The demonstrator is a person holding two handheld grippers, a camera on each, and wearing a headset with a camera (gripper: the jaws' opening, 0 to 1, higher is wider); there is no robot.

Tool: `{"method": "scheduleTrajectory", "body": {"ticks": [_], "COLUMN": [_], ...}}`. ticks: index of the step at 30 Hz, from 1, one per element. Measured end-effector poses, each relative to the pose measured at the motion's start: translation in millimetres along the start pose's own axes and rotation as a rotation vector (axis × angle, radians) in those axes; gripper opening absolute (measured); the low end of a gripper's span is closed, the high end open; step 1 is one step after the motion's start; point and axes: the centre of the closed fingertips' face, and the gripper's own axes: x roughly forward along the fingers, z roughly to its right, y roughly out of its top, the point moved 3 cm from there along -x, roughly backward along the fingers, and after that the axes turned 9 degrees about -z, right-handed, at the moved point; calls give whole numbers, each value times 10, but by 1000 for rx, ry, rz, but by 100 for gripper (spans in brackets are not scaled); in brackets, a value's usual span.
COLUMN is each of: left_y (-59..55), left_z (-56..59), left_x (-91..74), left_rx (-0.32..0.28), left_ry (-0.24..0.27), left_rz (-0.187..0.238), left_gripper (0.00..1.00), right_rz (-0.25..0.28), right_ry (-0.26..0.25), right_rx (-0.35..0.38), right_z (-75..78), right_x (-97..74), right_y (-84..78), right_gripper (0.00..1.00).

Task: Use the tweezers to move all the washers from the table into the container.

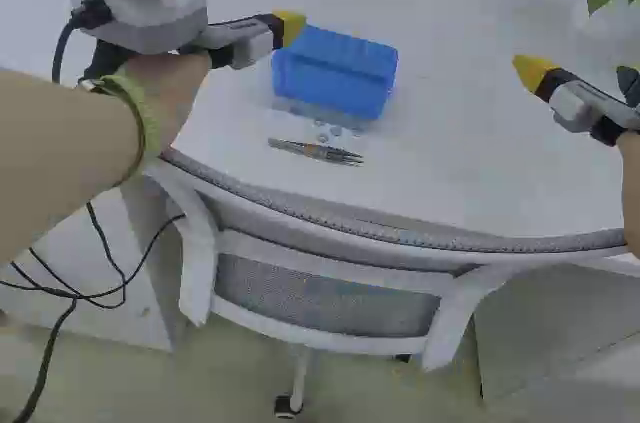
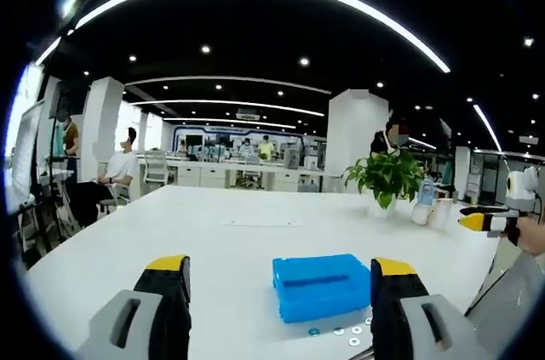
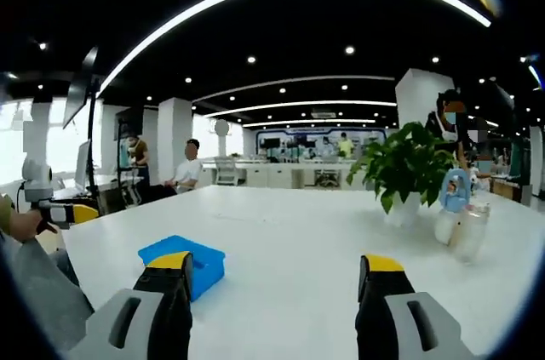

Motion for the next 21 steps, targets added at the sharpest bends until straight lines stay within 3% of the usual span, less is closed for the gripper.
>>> {"method": "scheduleTrajectory", "body": {"ticks": [4, 8, 11, 18, 21], "left_y": [33, 35, 59, 79, 76], "left_z": [5, -42, -76, -96, -85], "left_x": [-24, -11, -35, -40, -29], "left_rx": [16, 32, 19, 20, 6], "left_ry": [9, 41, 53, 66, 49], "left_rz": [29, 22, 41, 58, 56], "left_gripper": [96, 96, 96, 96, 96], "right_rz": [50, 46, 71, 80, 73], "right_ry": [13, 35, 47, 30, 11], "right_rx": [35, 55, 55, 87, 91], "right_z": [12, 5, -4, 61, 91], "right_x": [-26, -5, -18, -23, -26], "right_y": [64, 54, 88, 84, 69], "right_gripper": [81, 83, 83, 84, 84]}}
